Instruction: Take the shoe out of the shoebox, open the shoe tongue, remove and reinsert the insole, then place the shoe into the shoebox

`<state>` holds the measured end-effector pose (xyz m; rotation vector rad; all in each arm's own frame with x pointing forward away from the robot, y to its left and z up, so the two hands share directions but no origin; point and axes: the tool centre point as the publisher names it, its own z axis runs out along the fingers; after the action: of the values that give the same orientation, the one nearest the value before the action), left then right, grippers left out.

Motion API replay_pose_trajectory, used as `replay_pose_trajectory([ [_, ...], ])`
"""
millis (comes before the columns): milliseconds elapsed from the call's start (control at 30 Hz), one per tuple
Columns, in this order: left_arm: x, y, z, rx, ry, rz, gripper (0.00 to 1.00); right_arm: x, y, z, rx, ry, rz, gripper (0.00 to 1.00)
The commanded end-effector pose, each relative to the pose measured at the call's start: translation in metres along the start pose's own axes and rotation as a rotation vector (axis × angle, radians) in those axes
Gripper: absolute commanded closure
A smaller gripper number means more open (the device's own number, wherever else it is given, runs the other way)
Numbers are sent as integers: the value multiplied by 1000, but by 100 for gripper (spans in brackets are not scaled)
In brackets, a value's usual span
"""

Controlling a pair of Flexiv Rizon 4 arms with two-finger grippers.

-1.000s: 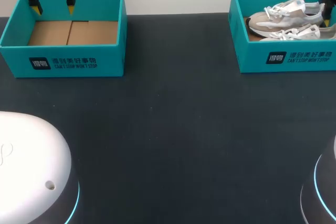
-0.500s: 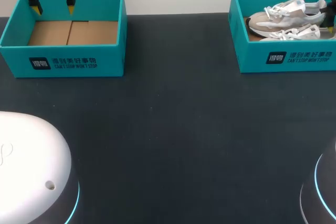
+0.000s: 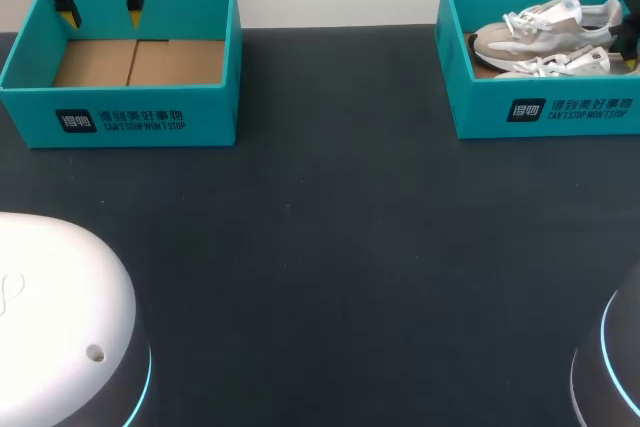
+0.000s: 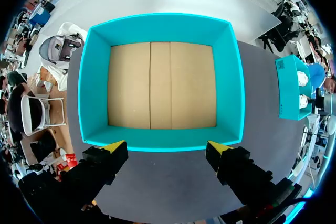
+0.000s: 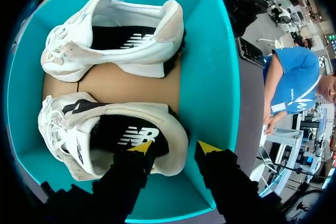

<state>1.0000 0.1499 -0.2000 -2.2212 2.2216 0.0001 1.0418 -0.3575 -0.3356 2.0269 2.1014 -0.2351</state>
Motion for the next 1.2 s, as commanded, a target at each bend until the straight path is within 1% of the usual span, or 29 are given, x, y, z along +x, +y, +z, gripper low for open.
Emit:
replay_pose_trajectory([
  [33, 0, 0, 0, 0, 0, 0, 0, -2, 7, 5, 3, 5, 5, 50],
  [333, 0, 0, 0, 0, 0, 0, 0, 6, 8, 20, -10, -3, -7, 51],
  [433, 0, 0, 0, 0, 0, 0, 0, 5, 7, 25, -3, -7, 1, 53],
  [533, 0, 0, 0, 0, 0, 0, 0, 3, 6, 30, 5, -11, 18, 59],
  [600, 0, 0, 0, 0, 0, 0, 0, 2, 6, 31, 8, -18, 25, 74],
  [633, 0, 0, 0, 0, 0, 0, 0, 1, 6, 31, 9, -21, 30, 100],
  [733, 0, 0, 0, 0, 0, 0, 0, -1, 6, 31, 9, -30, 35, 100],
  [833, 0, 0, 0, 0, 0, 0, 0, -3, 5, 24, 5, -37, 44, 100],
  [933, 0, 0, 0, 0, 0, 0, 0, -7, 1, 10, 0, -50, 51, 100],
  [1067, 0, 0, 0, 0, 0, 0, 0, -15, -6, -16, -5, -62, 40, 100],
  [1200, 0, 0, 0, 0, 0, 0, 0, -22, -12, -53, 12, -92, 37, 100],
])
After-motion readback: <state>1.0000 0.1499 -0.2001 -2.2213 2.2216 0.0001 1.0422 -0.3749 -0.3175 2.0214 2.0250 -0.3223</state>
